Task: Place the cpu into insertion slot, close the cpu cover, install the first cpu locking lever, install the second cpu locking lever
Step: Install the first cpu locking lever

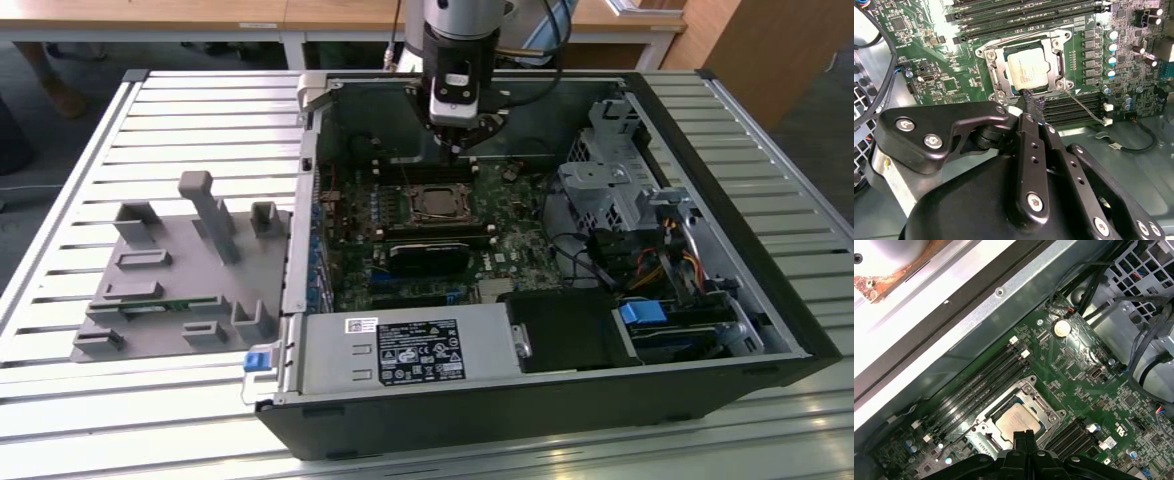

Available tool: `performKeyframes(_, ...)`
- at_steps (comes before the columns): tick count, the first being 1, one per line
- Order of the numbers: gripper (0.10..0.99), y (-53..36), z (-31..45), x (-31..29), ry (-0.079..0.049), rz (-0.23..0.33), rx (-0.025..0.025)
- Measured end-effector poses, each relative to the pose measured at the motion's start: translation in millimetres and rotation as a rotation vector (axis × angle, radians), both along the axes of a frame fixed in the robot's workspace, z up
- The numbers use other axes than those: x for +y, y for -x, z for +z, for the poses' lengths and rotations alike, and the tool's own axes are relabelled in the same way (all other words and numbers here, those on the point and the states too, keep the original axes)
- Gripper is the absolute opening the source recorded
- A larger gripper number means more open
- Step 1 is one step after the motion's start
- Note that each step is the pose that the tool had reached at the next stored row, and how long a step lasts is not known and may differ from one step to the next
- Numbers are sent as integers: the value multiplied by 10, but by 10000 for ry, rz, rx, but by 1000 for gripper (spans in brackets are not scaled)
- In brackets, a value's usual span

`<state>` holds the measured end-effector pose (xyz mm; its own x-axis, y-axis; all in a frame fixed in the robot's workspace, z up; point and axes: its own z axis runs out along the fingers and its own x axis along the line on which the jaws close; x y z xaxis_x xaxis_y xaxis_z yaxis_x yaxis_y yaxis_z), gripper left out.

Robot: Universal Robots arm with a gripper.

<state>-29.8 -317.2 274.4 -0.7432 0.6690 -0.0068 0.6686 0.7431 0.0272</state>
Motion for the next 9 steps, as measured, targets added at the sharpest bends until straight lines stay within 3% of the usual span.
performKeyframes(9, 106, 0, 0, 0, 0, 260, 0)
